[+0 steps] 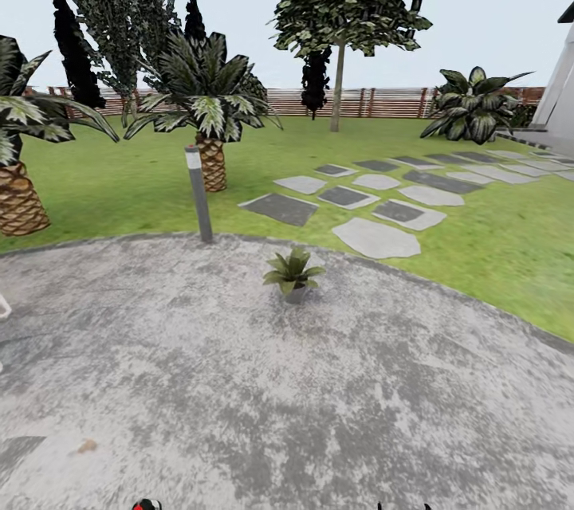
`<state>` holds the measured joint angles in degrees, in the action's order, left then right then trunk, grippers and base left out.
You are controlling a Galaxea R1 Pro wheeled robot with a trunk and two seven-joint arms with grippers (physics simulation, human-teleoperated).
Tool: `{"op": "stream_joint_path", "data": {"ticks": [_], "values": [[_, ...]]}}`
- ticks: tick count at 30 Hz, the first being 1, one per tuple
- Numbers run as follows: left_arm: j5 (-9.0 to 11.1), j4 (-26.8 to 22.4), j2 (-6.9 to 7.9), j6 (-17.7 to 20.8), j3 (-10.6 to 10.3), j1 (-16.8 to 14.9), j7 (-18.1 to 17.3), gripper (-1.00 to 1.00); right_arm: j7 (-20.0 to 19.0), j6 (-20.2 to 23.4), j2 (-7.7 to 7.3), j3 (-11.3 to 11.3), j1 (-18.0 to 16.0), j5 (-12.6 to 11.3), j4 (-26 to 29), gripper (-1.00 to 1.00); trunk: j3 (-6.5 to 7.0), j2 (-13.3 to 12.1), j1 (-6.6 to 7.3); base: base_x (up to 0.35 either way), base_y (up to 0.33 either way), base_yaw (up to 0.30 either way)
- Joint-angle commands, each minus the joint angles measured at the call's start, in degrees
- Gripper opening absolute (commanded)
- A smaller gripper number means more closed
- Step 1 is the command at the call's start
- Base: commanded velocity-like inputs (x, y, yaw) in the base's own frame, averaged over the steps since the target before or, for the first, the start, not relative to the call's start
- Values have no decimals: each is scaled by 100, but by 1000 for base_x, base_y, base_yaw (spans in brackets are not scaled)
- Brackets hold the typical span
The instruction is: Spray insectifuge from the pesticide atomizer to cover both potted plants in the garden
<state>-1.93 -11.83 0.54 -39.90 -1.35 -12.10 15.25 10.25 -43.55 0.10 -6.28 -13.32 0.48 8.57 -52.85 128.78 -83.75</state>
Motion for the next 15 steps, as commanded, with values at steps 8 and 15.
{"op": "stream_joint_path", "data": {"ticks": [8, 15], "values": [[-18, -1, 10, -11, -18, -3, 37, -100, 56, -5, -1, -45, -4, 5, -4, 100, -5, 2, -2, 304, 182, -23], [-10, 2, 15, -14, -15, -3, 31, -100, 55, -6, -1, -48, -4, 5, -4, 100, -5, 2, -2, 283, 234, -222]]}}
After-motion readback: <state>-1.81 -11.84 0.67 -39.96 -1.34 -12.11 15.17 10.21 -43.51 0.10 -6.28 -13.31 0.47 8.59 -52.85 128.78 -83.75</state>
